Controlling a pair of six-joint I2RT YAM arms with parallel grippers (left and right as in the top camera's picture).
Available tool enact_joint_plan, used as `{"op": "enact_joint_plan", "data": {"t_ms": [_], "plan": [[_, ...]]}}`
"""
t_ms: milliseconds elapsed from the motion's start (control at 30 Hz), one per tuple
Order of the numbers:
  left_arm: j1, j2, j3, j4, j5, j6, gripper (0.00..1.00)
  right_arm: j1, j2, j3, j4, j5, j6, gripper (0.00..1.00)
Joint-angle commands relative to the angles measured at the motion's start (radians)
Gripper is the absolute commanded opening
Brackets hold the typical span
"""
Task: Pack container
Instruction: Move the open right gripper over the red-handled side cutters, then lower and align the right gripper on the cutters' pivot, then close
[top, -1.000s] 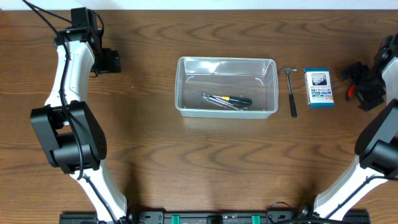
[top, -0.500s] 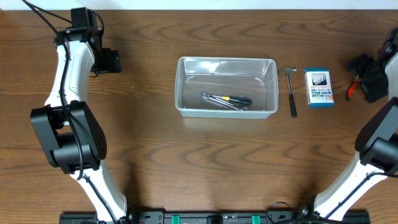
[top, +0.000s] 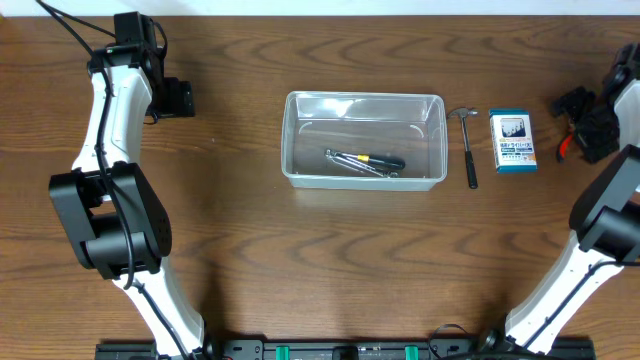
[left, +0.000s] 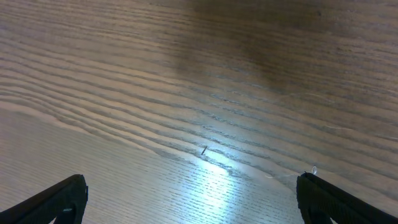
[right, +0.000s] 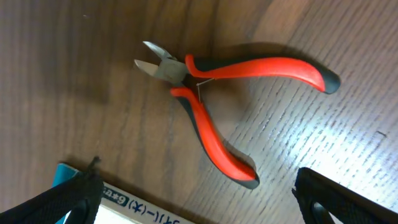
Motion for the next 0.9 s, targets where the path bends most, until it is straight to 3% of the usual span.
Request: {"op": "enact_joint_plan", "data": {"t_ms": [0,400,867], "plan": [[0.001,0.018,-0.004,-0.003,-0.015,-0.002,0.98,-0.002,0.013,0.078,-0.016,0.005,-0.001,0.99],[0.001,0.018,-0.004,-0.003,-0.015,-0.002,0.98,-0.002,0.023,0.100,-0.035,0.026,-0.008,0.99],[0.001,0.018,-0.004,-0.003,-0.015,-0.002,0.98,-0.003,0.024,0.100,-0.051,0.024,-0.161,0.99]]}}
